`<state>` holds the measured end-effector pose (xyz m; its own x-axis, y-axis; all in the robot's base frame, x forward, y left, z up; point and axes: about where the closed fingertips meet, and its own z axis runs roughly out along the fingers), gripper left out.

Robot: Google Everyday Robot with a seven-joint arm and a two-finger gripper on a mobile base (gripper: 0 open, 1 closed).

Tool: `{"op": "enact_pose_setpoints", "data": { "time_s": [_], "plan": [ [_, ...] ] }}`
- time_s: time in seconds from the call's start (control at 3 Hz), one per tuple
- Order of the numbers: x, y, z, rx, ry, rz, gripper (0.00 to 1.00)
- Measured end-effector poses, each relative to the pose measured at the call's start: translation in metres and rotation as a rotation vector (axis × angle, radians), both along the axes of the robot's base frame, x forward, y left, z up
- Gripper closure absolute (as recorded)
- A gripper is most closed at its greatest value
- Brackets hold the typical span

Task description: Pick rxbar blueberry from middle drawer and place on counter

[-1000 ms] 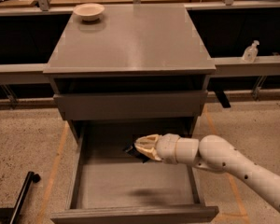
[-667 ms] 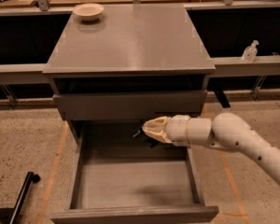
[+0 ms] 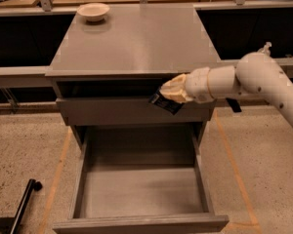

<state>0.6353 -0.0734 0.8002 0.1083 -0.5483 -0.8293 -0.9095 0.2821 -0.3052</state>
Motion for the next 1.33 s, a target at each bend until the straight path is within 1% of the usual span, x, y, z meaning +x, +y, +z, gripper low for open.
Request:
{"op": "enact_pose_setpoints", "data": {
  "time_s": [0.33, 0.67, 1.0, 1.33],
  "plan": [
    [0.044, -0.001, 0.054, -0.103, -0.039, -0.012, 1.0],
    [0.085, -0.002, 0.094, -0.216, -0.056, -0.043, 1.0],
    [0.107, 0.016, 0.123, -0.226, -0.1, -0.036, 1.0],
    [0.106, 0.019, 0.124, -0.216, -0.103, -0.034, 1.0]
  ]
}}
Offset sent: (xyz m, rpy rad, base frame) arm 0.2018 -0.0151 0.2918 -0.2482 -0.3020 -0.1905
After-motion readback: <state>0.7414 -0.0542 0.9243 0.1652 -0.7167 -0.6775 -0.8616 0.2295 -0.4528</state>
